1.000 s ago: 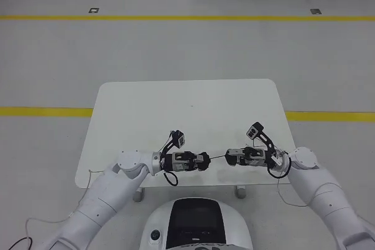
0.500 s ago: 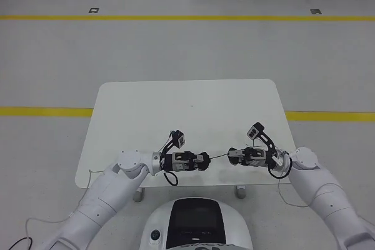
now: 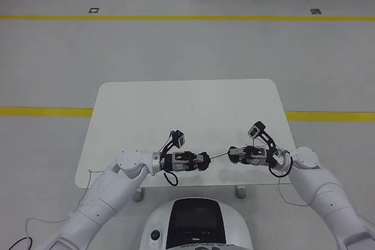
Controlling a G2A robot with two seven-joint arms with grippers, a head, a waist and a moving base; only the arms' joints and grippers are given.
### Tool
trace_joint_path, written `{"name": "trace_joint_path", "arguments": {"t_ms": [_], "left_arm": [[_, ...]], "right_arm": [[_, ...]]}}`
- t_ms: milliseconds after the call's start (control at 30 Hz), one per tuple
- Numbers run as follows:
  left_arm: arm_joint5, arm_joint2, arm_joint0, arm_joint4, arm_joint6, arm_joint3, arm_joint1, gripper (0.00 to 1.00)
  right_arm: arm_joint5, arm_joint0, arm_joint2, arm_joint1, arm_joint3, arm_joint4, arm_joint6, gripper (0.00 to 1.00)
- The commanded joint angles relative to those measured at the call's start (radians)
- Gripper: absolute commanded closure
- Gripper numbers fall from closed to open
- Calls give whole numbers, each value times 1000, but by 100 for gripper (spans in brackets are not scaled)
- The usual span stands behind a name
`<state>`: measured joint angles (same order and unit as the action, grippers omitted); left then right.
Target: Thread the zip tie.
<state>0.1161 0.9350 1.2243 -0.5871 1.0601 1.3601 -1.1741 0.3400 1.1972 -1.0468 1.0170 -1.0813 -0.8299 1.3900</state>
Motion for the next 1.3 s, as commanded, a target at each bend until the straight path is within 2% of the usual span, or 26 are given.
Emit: {"name": "trace_joint_path", "arguments": {"t_ms": [0,300,467,633,700,800,1267], "left_arm": [[0,0,0,0,0,0,0,100],[0,0,0,0,0,0,0,100],[0,0,0,0,0,0,0,100],[0,0,0,0,0,0,0,100],[0,0,0,0,0,0,0,100],[0,0,0,0,0,0,0,100],[0,0,0,0,0,0,0,100]], "right_arm": [[0,-1,1,1,1,-2,0,90],[0,-10,11,4,10,-6,0,89],[0,-16,16,6,18,-7,0,92],[0,-21,18,8,28,-4,0,90],[0,-22,18,9,32,-5,0,91],[0,-23,18,11,35,-5,0,100],[0,-23,9,15,39,19,0,100]]}}
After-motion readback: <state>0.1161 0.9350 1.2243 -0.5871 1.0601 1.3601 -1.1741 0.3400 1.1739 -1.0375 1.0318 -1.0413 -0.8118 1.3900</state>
